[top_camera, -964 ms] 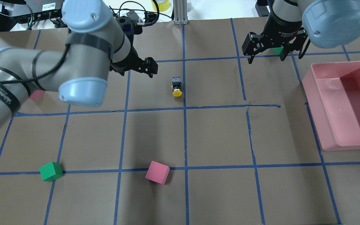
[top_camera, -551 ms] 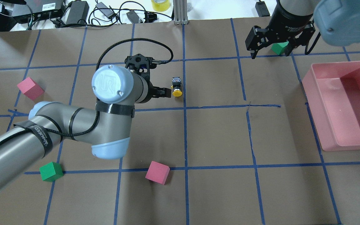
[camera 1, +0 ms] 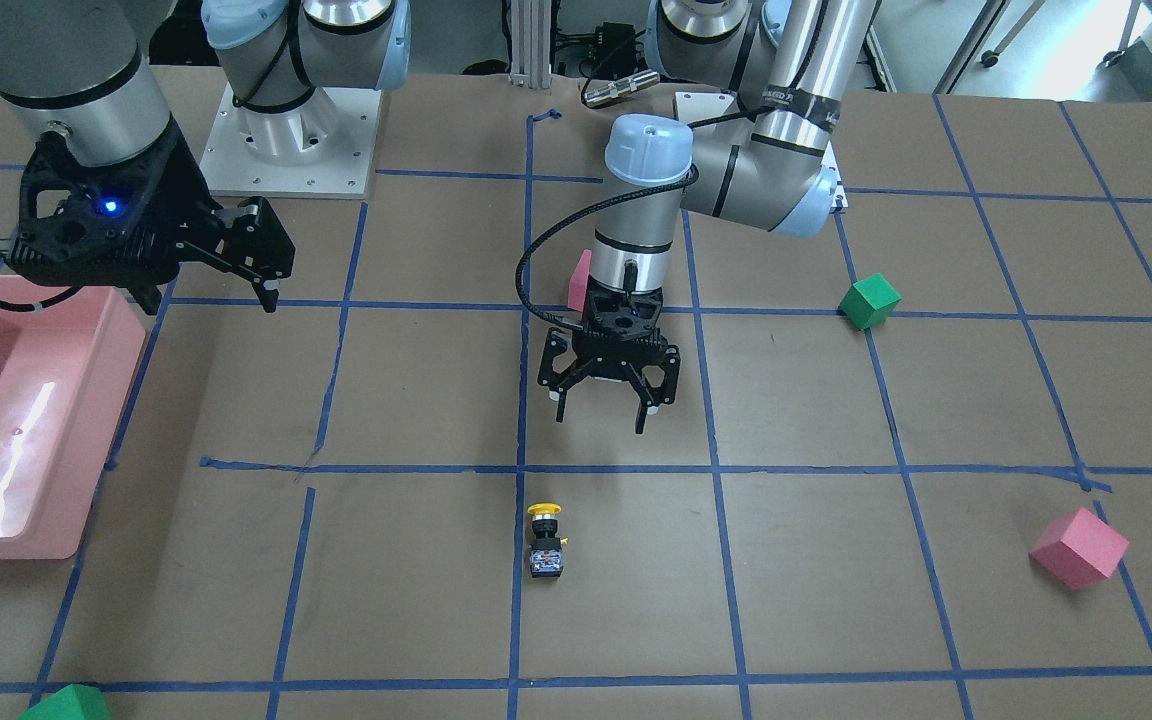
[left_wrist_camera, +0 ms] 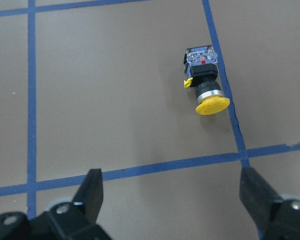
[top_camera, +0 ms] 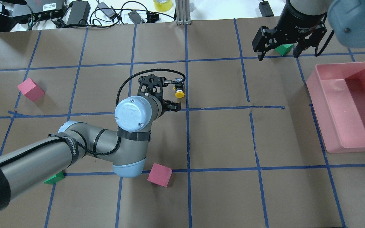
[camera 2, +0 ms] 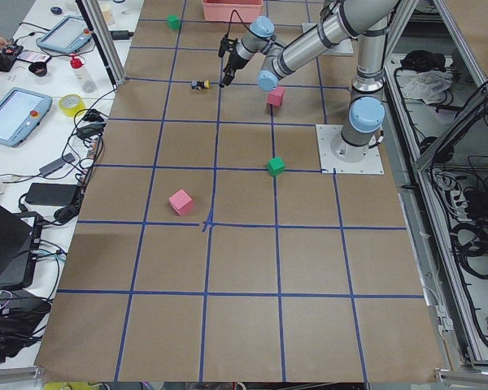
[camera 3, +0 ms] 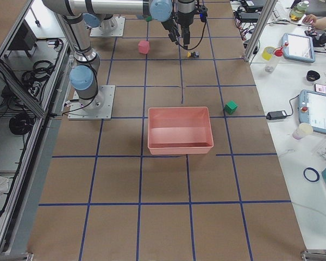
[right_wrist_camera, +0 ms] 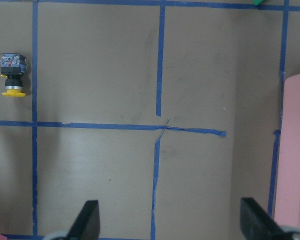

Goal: Align button upright
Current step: 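Move the left gripper over the button lying on its side, then lower the left gripper and grasp the button around its yellow cap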

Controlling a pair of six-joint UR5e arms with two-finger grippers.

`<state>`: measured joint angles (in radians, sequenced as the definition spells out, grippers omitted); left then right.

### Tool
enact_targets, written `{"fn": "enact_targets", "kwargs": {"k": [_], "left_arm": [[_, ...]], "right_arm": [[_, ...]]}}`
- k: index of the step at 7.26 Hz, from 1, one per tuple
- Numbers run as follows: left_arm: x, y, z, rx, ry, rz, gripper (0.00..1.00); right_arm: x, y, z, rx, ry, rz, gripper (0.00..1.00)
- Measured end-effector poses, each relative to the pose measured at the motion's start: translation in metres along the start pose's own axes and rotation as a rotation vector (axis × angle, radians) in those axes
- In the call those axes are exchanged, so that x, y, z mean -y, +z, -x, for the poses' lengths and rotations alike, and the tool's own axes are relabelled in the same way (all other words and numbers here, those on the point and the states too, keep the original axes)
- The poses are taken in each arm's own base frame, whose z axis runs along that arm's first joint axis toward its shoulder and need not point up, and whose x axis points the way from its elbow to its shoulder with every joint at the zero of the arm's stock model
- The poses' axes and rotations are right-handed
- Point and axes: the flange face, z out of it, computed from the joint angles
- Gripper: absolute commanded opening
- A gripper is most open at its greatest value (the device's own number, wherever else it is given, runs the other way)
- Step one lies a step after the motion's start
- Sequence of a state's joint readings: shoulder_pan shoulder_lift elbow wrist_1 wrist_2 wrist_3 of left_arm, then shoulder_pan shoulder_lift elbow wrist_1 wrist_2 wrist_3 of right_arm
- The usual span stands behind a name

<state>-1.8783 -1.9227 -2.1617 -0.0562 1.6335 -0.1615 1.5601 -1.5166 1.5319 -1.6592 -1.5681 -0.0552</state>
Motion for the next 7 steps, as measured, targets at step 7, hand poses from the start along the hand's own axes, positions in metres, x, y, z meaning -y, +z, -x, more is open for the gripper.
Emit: {"fn": "enact_targets", "kwargs": {"k": [7], "left_arm": [[0.001,0.071,-0.035,-0.021,-0.085,-0.071,0.89]], "right_arm": [[-0.007,-0.007,0.0,-0.005,0.0,0.008,1.0]]}}
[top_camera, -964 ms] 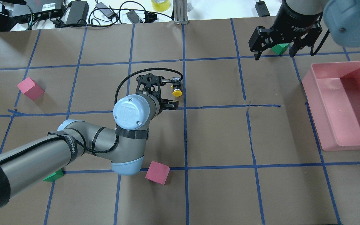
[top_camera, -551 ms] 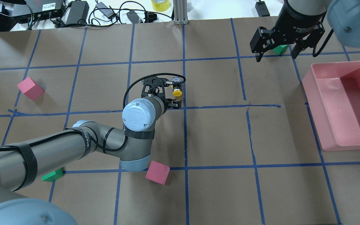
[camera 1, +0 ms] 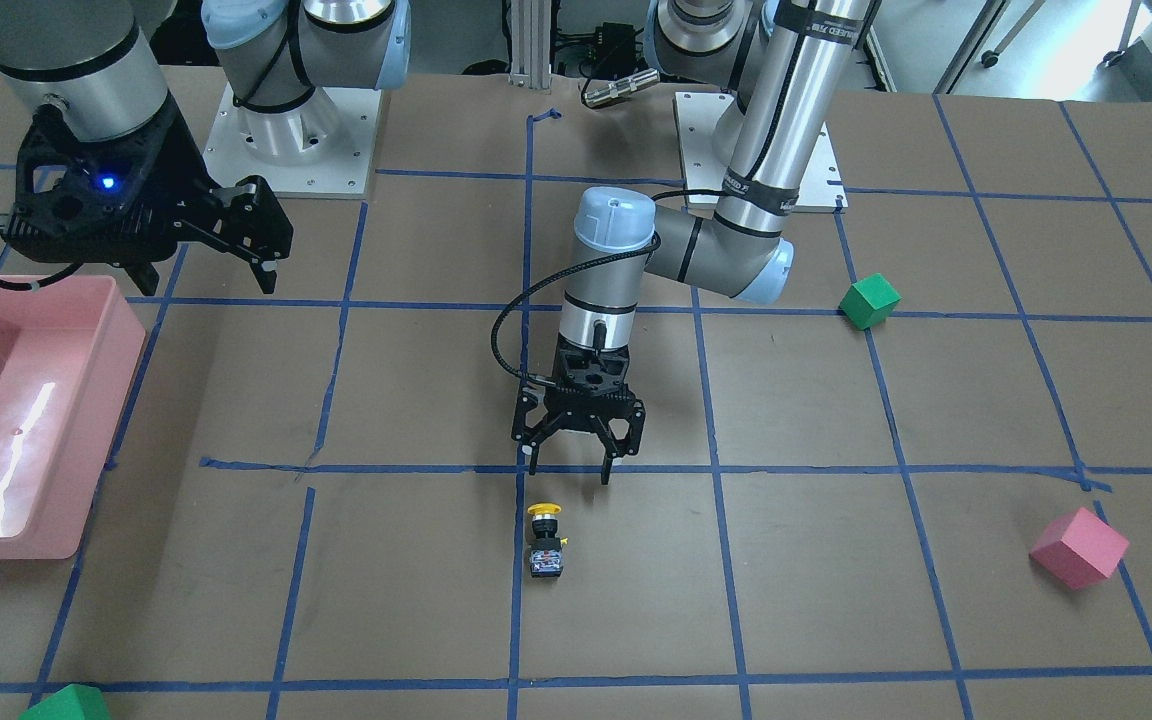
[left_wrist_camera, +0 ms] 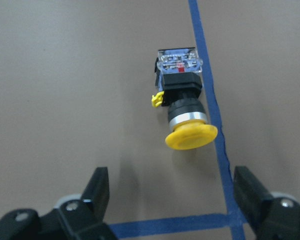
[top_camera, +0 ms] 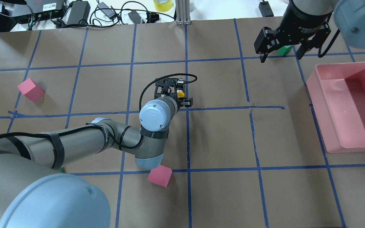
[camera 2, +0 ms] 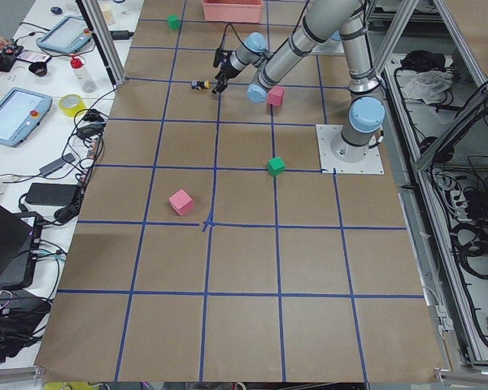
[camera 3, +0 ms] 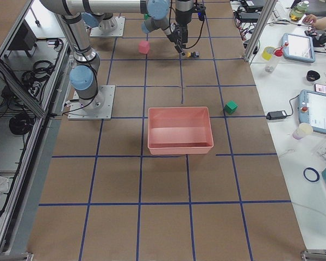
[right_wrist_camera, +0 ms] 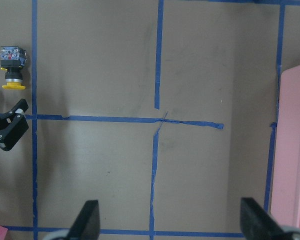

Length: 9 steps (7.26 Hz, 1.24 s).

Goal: Align button upright
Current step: 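Lower the left gripper and grasp the button around its yellow cap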

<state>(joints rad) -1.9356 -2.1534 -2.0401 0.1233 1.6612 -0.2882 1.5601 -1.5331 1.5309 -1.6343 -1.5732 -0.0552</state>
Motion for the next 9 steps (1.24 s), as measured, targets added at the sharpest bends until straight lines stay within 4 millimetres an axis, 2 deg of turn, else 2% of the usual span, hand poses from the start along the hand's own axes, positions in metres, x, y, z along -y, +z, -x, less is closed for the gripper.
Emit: {"fn": "enact_targets", "kwargs": {"k": [3,7,8,9], "left_arm": [[0.003,0.013,-0.011,-0.008,-0.001,-0.006,0.87],[0.004,0.025,-0.013,-0.007,0.014,-0.018,0.84],[0.003,0.026,-0.011,0.004,0.017,-0.036,0.83],[0.001,0.025,-0.009,0.014,0.018,-0.051,0.73]], "right_arm": [[0.0,0.001,0.0,-0.001,0.001,0.001,1.0],[0.0,0.001,0.0,-0.001,0.003,0.001,1.0],[0.0,0.001,0.0,-0.001,0.003,0.0,1.0],[0.0,0.001,0.0,-0.001,0.003,0.0,1.0]]}}
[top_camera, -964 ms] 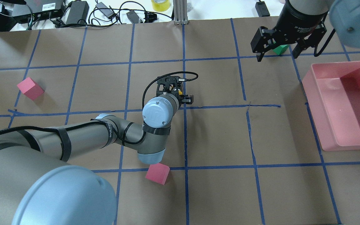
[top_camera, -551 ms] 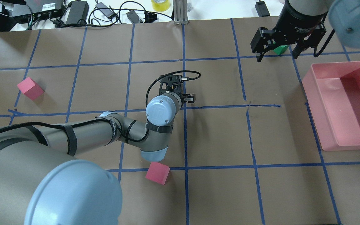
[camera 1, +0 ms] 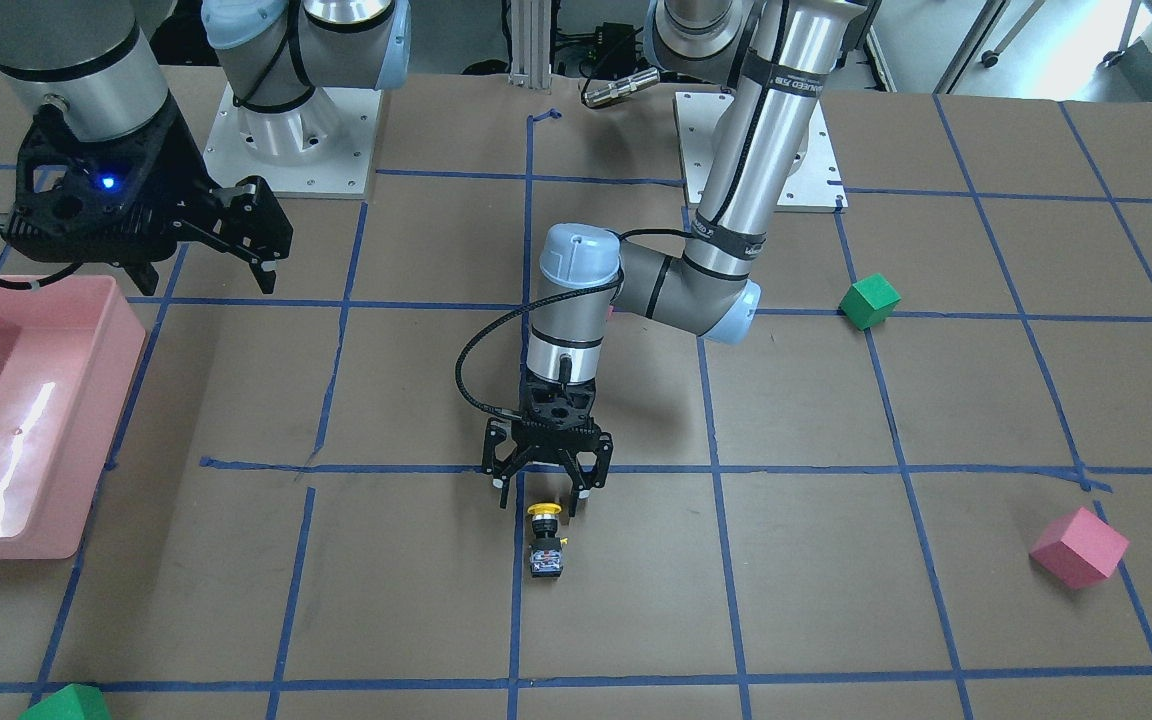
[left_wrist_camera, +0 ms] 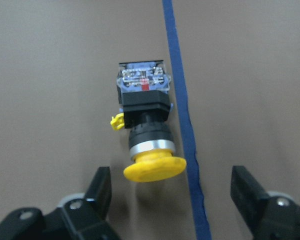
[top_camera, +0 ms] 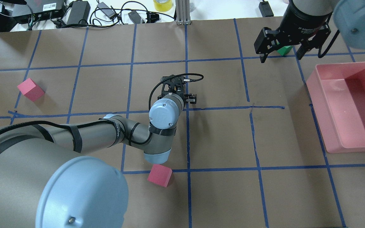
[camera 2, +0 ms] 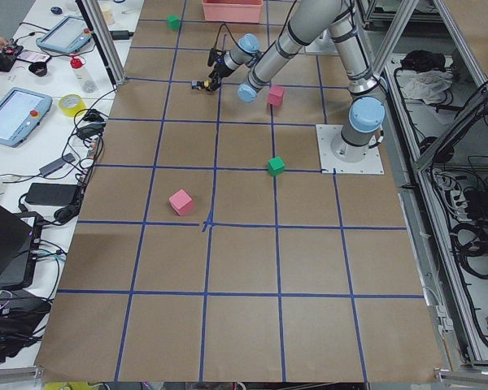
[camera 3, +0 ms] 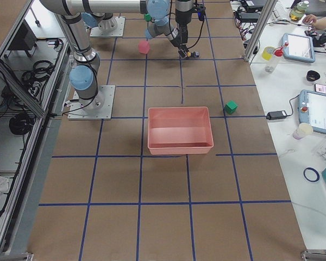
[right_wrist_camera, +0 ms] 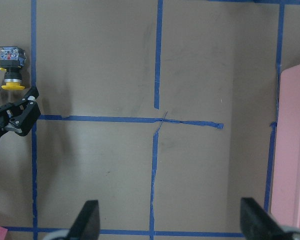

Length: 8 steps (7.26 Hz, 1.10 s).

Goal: Align button upright
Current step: 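Lower the left gripper and grasp the button around its yellow cap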

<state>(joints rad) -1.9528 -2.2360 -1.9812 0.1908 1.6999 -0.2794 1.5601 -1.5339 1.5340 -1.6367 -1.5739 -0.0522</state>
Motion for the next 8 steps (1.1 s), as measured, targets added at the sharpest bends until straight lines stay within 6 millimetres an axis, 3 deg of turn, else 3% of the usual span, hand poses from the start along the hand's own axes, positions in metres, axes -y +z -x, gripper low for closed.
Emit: {"fn": "enact_targets", "kwargs": {"k": [5,6,7,8], "left_arm": [[-0.0038,-0.0029,-0.001,0.003,0.006,-0.012,0.37],[-0.0024,-0.0046,-0.0017,0.001,0.006,-0.014,0.18],[-0.0004,-0.007,-0.0022,-0.001,0.006,-0.018,0.09],[0.0015,-0.0091,-0.0028,-0.003,0.007,-0.022,0.08]], "right_arm": [[-0.0001,0.0001,0.0005,0.0,0.002,0.0,1.0],[-0.0003,0.0004,0.0007,0.0,0.003,0.001,1.0],[-0.0003,0.0006,0.0007,0.0,0.003,0.001,1.0],[-0.0003,0.0006,0.0008,0.0,0.004,0.001,1.0]]}}
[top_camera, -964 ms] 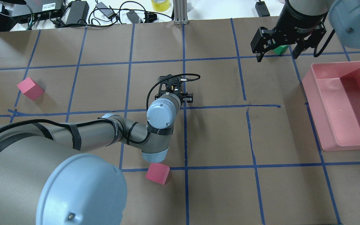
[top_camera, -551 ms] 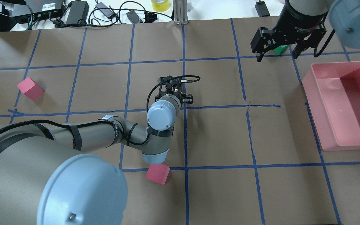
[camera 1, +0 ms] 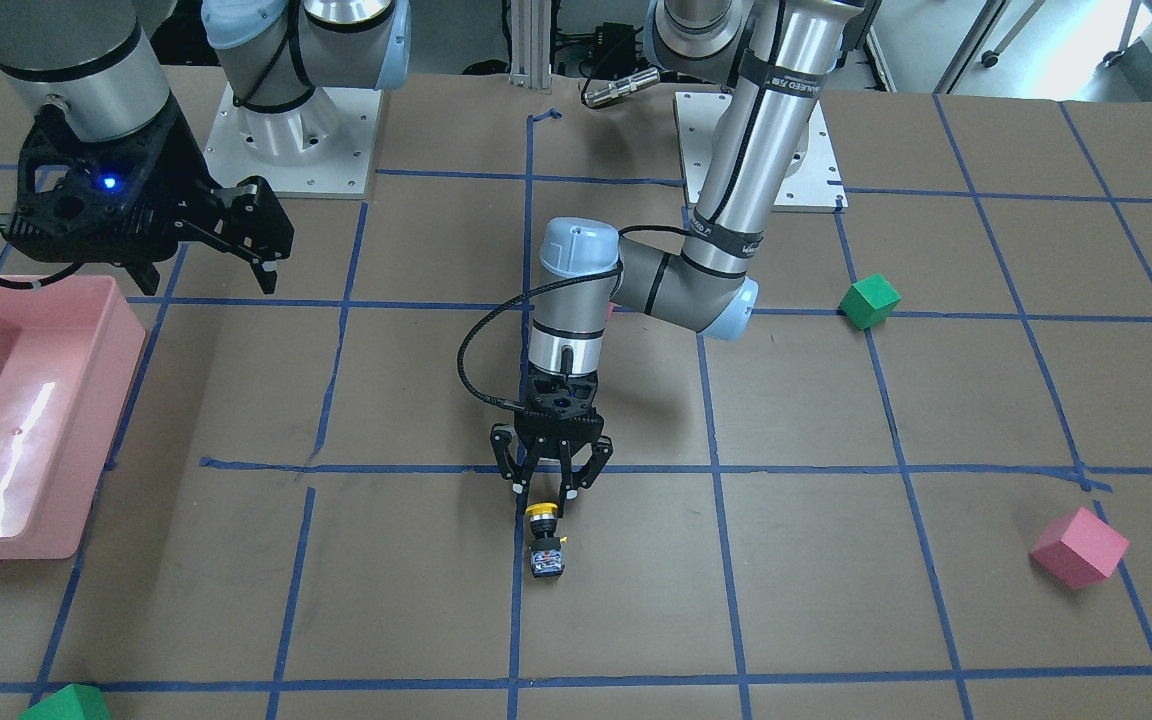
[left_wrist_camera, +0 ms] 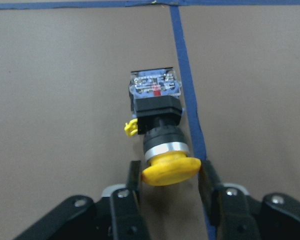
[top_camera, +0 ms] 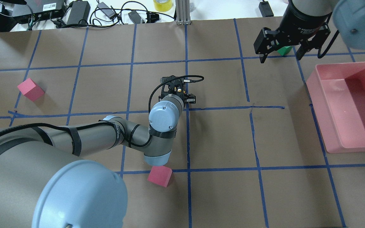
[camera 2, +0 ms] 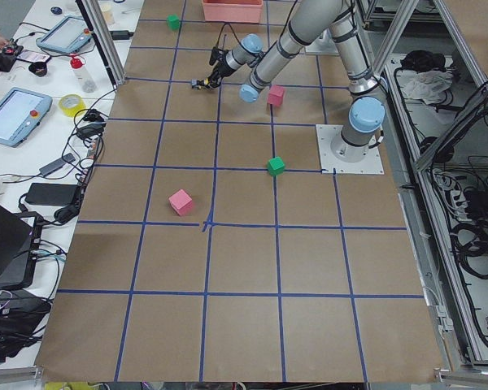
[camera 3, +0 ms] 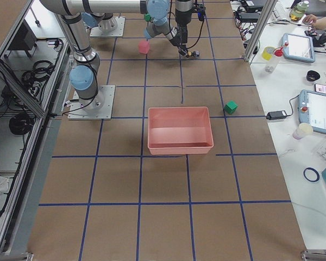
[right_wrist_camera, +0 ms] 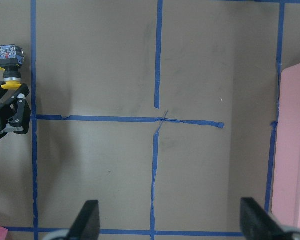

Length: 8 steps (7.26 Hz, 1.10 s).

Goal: Align button upright
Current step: 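Lift the button with the left gripper and rotate it cap-up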

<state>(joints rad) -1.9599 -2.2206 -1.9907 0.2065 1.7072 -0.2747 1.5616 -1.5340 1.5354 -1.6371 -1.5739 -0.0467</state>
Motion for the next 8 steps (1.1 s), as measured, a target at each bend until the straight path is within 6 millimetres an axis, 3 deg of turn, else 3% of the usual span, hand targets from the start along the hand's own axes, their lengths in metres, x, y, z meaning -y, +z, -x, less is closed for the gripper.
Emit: {"fn": "enact_targets", "kwargs": {"k": [2,4,8], "left_arm": [[0.01,-0.008,-0.003,-0.006,0.001,-0.008,0.04],[0.038,-0.027,-0.009,0.004,0.008,0.038,0.03],[0.133,-0.079,-0.03,0.026,0.033,0.298,0.01]], "right_arm": [[0.0,0.0,0.0,0.0,0.001,-0.001,1.0],[0.0,0.0,0.0,0.0,0.003,-0.002,1.0],[0.001,-0.001,-0.001,0.0,0.005,-0.005,1.0]]}}
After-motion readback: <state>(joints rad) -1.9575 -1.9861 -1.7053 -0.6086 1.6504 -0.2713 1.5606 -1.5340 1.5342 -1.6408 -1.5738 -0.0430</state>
